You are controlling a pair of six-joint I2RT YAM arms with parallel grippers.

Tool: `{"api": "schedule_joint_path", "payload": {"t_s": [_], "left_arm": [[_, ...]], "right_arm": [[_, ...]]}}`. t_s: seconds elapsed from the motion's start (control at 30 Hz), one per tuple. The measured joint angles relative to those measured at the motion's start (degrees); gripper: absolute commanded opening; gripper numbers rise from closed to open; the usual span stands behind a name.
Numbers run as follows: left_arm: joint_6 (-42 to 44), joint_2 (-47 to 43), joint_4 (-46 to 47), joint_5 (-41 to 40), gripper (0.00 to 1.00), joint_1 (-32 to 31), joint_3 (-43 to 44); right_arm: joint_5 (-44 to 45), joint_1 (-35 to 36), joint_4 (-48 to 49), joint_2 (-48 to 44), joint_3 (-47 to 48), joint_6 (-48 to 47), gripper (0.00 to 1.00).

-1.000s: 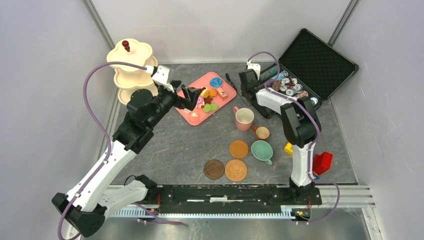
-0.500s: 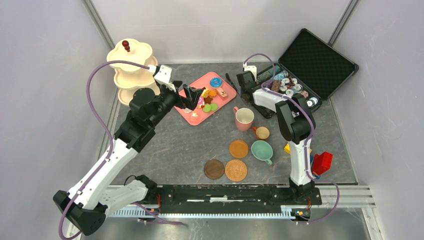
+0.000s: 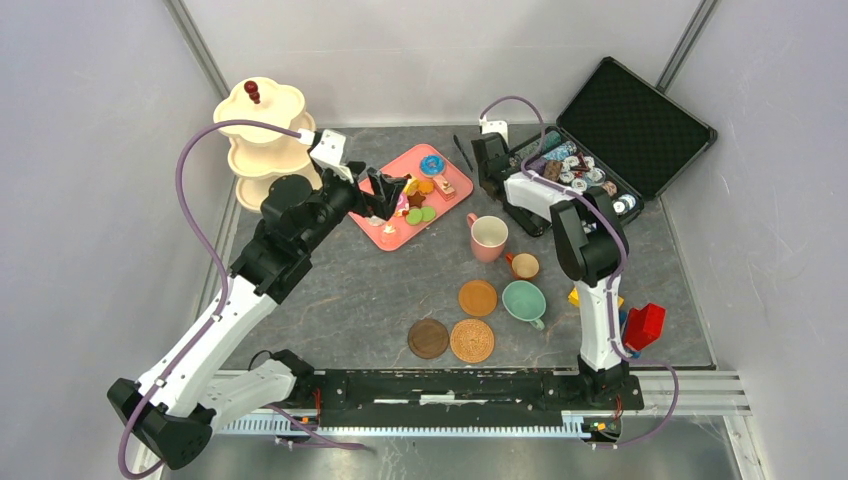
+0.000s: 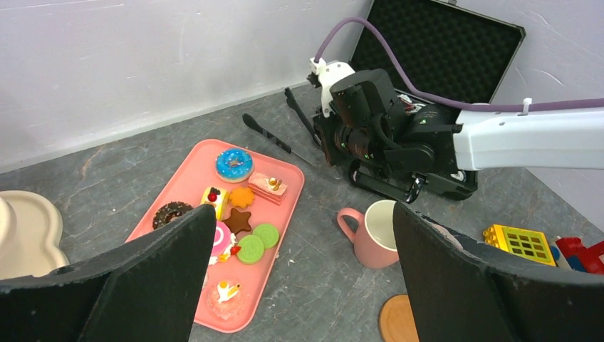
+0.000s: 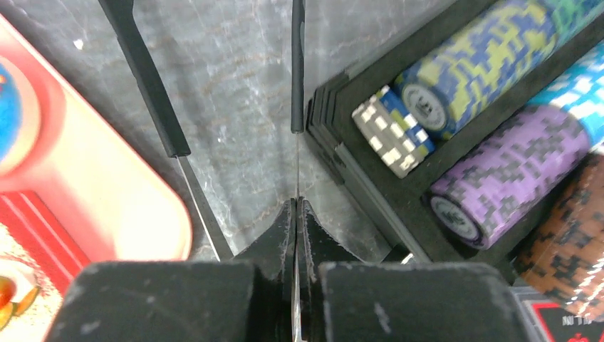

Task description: Serve the afternoon tea

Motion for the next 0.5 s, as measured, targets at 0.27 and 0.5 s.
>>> {"api": "schedule_joint_path", "payload": {"t_s": [0.27,0.5], "left_arm": [[-0.1,0.1,-0.2,-2.7,1.00,0.0,0.0],[-4.3,1.9,-3.3,-6.5,1.00,0.0,2.7]], "right_arm": [[0.0,-0.3,6.2,-7.7,-2.3,-1.7,0.00],[-20.1,-0.9,22.6,-21.9,-13.1,11.5,0.00]]}}
